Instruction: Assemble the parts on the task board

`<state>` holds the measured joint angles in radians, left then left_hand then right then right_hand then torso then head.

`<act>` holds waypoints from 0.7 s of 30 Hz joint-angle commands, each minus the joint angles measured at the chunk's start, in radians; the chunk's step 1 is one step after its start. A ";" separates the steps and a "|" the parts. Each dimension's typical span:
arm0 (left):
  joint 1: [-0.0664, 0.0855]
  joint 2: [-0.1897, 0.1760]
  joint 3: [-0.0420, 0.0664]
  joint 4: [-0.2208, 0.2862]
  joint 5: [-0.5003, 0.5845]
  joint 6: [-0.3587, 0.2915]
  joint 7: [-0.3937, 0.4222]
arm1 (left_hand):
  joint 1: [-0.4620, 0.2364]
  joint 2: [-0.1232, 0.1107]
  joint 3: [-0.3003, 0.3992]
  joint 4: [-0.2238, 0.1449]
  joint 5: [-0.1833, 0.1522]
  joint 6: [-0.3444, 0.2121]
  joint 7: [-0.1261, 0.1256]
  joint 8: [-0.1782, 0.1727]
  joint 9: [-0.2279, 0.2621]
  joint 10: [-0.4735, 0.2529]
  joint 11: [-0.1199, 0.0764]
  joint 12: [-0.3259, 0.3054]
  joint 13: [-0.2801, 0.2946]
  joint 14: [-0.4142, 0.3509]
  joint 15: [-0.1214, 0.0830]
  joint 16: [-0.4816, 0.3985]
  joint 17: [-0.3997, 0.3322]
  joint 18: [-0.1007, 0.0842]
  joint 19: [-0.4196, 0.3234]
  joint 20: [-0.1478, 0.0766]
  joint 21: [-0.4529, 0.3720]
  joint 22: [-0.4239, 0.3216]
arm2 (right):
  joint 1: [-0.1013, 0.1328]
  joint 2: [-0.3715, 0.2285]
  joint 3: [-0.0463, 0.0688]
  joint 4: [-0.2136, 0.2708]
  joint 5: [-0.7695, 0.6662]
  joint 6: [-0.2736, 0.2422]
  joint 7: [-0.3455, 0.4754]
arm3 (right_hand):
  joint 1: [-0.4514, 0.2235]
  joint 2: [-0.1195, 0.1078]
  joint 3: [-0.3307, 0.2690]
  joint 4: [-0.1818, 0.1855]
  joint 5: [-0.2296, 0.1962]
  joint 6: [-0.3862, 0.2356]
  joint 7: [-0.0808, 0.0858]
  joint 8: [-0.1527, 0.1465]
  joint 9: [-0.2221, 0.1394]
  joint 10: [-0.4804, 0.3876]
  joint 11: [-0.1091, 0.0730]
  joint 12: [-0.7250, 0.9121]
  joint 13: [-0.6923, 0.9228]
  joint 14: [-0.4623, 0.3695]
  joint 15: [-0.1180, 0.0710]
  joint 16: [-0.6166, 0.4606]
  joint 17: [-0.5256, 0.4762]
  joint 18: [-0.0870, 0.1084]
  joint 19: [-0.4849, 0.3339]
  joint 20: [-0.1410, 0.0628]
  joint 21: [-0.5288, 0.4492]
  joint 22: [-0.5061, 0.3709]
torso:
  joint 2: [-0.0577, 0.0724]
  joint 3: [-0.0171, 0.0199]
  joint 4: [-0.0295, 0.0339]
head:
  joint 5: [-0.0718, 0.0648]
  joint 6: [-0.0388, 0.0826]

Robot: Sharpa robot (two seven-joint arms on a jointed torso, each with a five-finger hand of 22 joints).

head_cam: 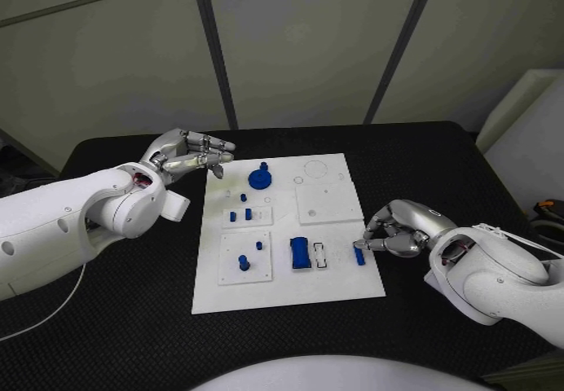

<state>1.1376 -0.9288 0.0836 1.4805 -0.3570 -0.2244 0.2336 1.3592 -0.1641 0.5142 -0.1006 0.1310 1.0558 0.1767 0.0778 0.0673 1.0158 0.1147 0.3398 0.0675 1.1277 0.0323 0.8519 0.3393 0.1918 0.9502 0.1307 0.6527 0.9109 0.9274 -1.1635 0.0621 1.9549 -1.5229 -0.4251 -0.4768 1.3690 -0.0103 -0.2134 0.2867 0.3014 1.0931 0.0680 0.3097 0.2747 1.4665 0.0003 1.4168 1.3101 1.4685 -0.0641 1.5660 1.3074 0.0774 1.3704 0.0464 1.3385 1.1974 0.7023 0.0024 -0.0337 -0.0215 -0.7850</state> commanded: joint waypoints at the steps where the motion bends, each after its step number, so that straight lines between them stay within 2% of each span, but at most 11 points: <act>1: 0.000 0.001 0.001 0.000 0.002 0.005 0.006 | 0.001 0.008 -0.006 0.000 -0.001 0.006 0.002 0.002 0.000 -0.007 0.002 0.006 0.000 -0.007 0.002 -0.007 -0.001 -0.010 -0.007 0.003 -0.007 0.001 | 0.000 0.007 0.000 -0.006 -0.020 0.062 -0.028 | -0.006 -0.013 -0.011 0.001 0.004 0.011 -0.001 -0.006 -0.001 0.024 -0.007 -0.008 0.138 0.101 -0.004 0.002 0.257 0.004 0.000 -0.001 -0.003 -0.003 | 0.000 0.0001 0.0016 | 0.001 -0.003; 14: -0.004 0.000 0.001 0.001 0.002 0.009 0.005 | 0.001 0.008 -0.006 0.000 -0.001 0.006 0.002 0.002 0.000 -0.007 0.002 0.006 0.000 -0.007 0.002 -0.007 -0.001 -0.010 -0.007 0.003 -0.007 0.001 | -0.001 0.036 0.000 -0.032 -0.049 0.114 -0.056 | -0.013 -0.017 -0.019 0.000 0.005 0.023 -0.006 -0.002 0.002 0.022 -0.010 -0.013 0.135 0.101 -0.006 0.001 0.256 0.004 -0.001 -0.003 -0.005 -0.004 | 0.001 -0.0009 0.0036 | 0.000 -0.008; 16: -0.004 -0.001 0.001 0.001 0.002 0.009 0.005 | 0.001 0.008 -0.006 0.000 -0.001 0.006 0.002 0.002 0.000 -0.007 0.002 0.006 0.000 -0.007 0.002 -0.007 -0.001 -0.010 -0.007 0.003 -0.007 0.001 | -0.002 0.040 -0.001 -0.035 -0.057 0.124 -0.061 | -0.012 -0.017 -0.019 0.000 0.005 0.025 -0.007 -0.001 0.003 0.022 -0.011 -0.012 0.136 0.101 -0.006 0.001 0.256 0.004 -0.001 -0.003 -0.005 -0.004 | 0.000 -0.0005 0.0018 | 0.002 -0.010; 21: -0.004 -0.002 0.001 0.002 0.002 0.009 0.005 | 0.001 0.008 -0.006 0.000 -0.001 0.006 0.002 0.002 0.000 -0.007 0.002 0.006 0.000 -0.007 0.002 -0.007 -0.001 -0.010 -0.007 0.003 -0.007 0.001 | -0.003 0.054 -0.001 -0.043 -0.079 0.151 -0.072 | -0.008 -0.018 -0.020 -0.002 0.006 0.027 -0.008 0.000 0.004 0.021 -0.012 -0.014 0.134 0.100 -0.007 0.001 0.255 0.004 -0.002 -0.004 -0.006 -0.006 | 0.000 -0.0006 0.0018 | 0.002 -0.013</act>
<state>1.1328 -0.9306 0.0836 1.4808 -0.3569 -0.2240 0.2335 1.3593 -0.1641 0.5142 -0.1006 0.1310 1.0558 0.1766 0.0778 0.0673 1.0158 0.1147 0.3397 0.0674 1.1277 0.0323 0.8519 0.3395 0.1917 0.9502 0.1307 0.6527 0.9107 0.9247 -1.1121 0.0614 1.9129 -1.5669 -0.3188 -0.5290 1.3581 -0.0211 -0.2286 0.2855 0.3015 1.1144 0.0607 0.3098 0.2778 1.4666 -0.0074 1.4073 1.3089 1.4684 -0.0642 1.5660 1.3073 0.0774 1.3705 0.0463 1.3385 1.1926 0.7023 0.0016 -0.0308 -0.0200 -0.7965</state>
